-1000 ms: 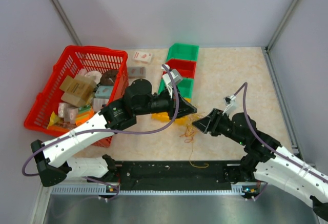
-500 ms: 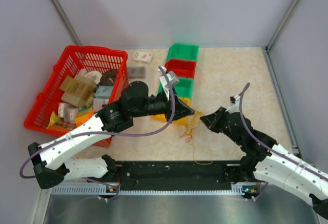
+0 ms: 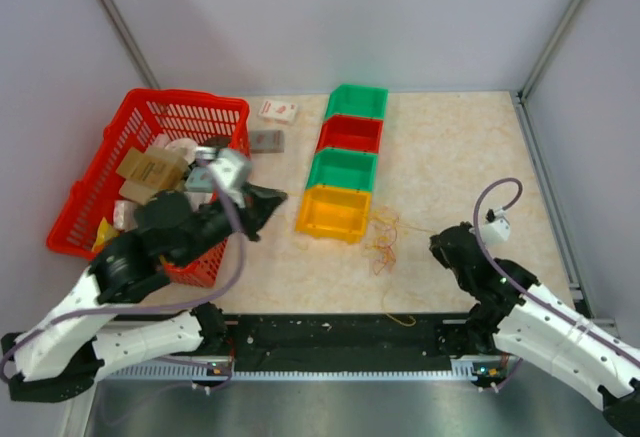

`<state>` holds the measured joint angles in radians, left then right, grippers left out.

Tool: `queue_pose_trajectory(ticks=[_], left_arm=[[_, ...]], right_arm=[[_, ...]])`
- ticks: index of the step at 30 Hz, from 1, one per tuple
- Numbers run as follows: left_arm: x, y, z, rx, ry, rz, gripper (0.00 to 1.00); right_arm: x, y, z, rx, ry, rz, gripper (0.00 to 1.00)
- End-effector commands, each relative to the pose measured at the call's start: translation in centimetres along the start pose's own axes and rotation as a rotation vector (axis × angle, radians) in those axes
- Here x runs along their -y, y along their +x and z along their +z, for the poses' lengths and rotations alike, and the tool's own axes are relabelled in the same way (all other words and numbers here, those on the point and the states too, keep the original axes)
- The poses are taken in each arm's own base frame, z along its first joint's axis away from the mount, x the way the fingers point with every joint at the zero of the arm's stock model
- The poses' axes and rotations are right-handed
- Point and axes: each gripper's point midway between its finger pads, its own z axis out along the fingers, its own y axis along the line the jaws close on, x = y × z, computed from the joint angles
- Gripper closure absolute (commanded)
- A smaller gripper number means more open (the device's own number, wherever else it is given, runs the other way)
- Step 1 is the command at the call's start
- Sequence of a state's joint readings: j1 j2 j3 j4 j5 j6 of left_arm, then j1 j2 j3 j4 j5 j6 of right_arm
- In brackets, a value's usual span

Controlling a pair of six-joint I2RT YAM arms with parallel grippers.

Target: Untangle the cables

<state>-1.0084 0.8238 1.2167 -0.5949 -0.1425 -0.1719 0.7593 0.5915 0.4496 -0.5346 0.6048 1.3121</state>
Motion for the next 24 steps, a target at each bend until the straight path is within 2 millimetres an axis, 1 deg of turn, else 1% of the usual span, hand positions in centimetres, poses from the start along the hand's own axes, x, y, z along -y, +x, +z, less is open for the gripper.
queue_pose_trajectory(ticks=[1, 4, 6, 9, 11, 12, 14, 16, 18, 20, 21, 22, 23, 24], left_arm=[[-5.6, -8.9, -9.7, 0.371, -0.259, -0.012, 1.00], [-7.5, -8.8, -12.1, 0.412, -0.350, -0.030, 1.00], [-7.8, -8.5, -12.9, 0.423, -0.358, -0.027, 1.00], [-7.5, -8.3, -12.8, 0.412, -0.340, -0.030, 1.00], [-7.2, -8.2, -12.5, 0.402, -0.326, -0.028, 1.00], [-7.2, -8.2, -12.4, 0.400, -0.323, -0.032, 1.00], [-6.6, -8.5, -12.3, 0.407, -0.291, -0.030, 1.00], [-6.5, -8.7, -12.3, 0.411, -0.286, -0.029, 1.00], [-7.9, -8.6, -13.2, 0.411, -0.368, -0.042, 1.00], [-9.4, -8.6, -14.6, 0.431, -0.448, -0.061, 1.00], [-9.7, -8.6, -15.2, 0.449, -0.461, -0.071, 1.00], [-9.7, -8.7, -15.6, 0.462, -0.453, -0.074, 1.00], [-9.2, -8.9, -15.7, 0.468, -0.424, -0.070, 1.00], [-8.7, -9.0, -15.6, 0.472, -0.390, -0.072, 1.00]], right_arm=[[8.8, -3.0, -0.5, 0.166, 0.322, -0.110, 1.00], [9.1, -4.6, -1.1, 0.224, 0.333, -0.083, 1.00], [9.4, -5.7, -1.6, 0.262, 0.343, -0.070, 1.00], [10.3, -7.3, -2.3, 0.315, 0.387, -0.057, 1.00], [10.5, -8.2, -2.7, 0.337, 0.409, -0.052, 1.00], [10.5, -8.5, -2.9, 0.339, 0.412, -0.050, 1.00], [9.7, -9.5, -3.3, 0.355, 0.403, -0.095, 1.00], [9.8, -10.4, -3.6, 0.385, 0.424, -0.147, 1.00], [10.2, -10.7, -3.7, 0.383, 0.458, -0.153, 1.00], [10.4, -10.9, -3.4, 0.374, 0.482, -0.110, 1.00], [9.9, -11.0, -3.1, 0.363, 0.463, -0.122, 1.00], [8.8, -11.3, -2.6, 0.364, 0.424, -0.122, 1.00], [7.9, -11.7, -2.5, 0.355, 0.402, -0.167, 1.00], [6.5, -12.2, -2.6, 0.348, 0.367, -0.199, 1.00]])
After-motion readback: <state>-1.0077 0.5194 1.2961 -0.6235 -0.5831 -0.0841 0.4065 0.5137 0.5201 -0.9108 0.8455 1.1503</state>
